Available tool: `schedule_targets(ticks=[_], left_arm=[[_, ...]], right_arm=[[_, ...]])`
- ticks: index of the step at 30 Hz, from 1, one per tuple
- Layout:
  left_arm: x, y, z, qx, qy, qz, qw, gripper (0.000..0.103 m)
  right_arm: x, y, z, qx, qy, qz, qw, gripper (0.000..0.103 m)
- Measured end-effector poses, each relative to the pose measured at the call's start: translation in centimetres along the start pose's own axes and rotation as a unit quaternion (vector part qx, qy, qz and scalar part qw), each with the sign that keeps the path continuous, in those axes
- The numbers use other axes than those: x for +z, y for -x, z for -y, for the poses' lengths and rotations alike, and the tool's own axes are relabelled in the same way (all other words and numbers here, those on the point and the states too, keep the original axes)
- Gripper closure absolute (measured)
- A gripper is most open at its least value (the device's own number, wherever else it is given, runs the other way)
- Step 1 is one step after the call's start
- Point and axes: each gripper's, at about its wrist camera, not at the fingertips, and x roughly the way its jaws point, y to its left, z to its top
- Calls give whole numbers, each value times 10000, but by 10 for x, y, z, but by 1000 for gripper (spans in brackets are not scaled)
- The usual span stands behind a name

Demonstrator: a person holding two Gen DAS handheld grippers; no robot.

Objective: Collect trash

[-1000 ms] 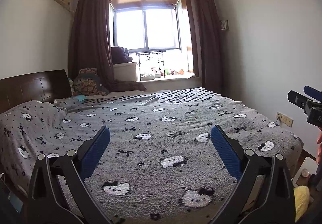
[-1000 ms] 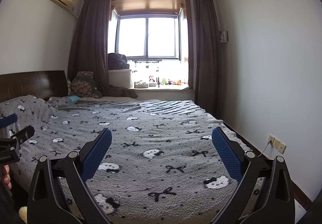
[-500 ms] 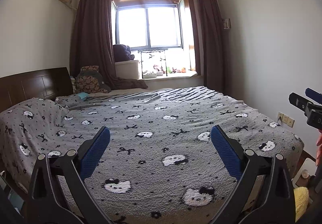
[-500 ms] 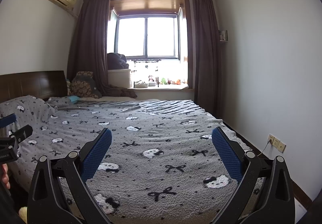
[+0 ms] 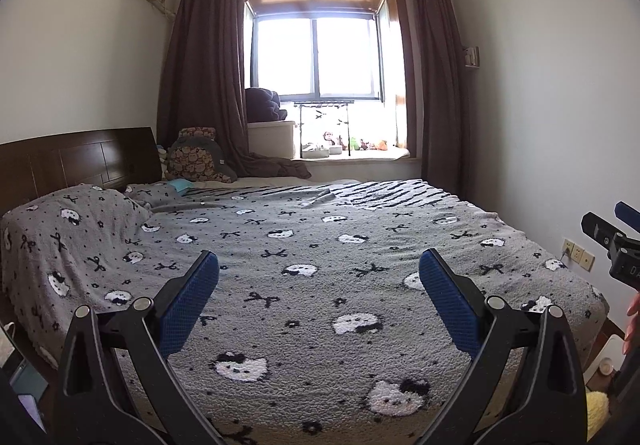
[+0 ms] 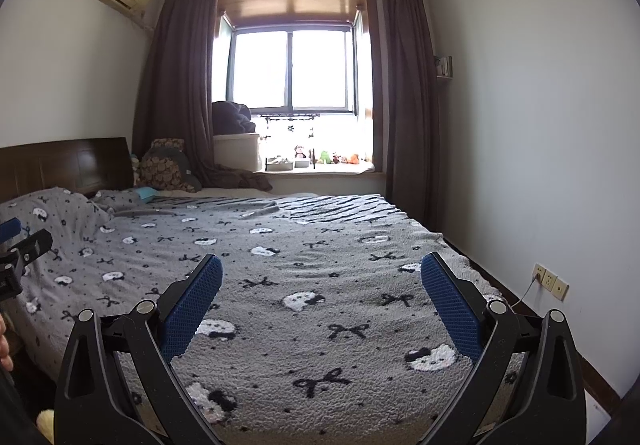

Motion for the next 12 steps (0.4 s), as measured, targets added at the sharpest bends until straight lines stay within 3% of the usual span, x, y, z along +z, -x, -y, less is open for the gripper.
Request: schedule_targets(ticks=[12], left_arm=[[-3, -24, -3, 29, 34, -241, 9997, 8]], right_arm=[[-1, -13, -2, 26, -1, -77, 10000, 3]])
